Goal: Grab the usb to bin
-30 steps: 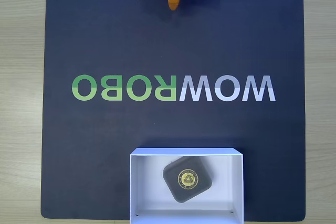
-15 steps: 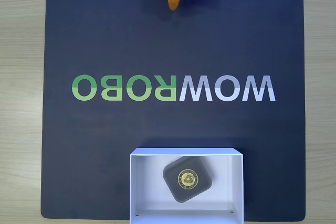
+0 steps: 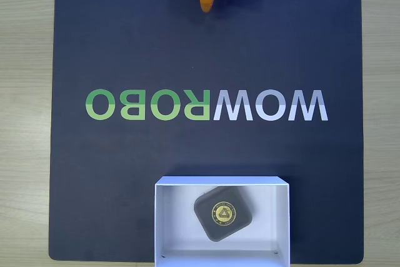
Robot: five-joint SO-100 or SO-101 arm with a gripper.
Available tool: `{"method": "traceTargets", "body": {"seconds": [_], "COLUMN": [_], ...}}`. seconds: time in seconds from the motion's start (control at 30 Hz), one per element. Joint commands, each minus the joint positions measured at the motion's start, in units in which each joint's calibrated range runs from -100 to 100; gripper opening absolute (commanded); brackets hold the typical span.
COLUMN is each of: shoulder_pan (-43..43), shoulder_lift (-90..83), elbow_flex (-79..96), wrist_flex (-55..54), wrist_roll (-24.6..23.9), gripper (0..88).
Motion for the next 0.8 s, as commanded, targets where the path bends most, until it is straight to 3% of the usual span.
{"method": "traceTargets", "body": {"seconds": [0.0,0.77], "shoulder_pan": [0.4,0.4], "shoulder_lift": [0.5,0.5], "elbow_flex": [-0.7,-0.7], "wrist_flex": [0.4,0.4], "wrist_roll": [0.1,0.1], "gripper": [2.9,2.9]}}
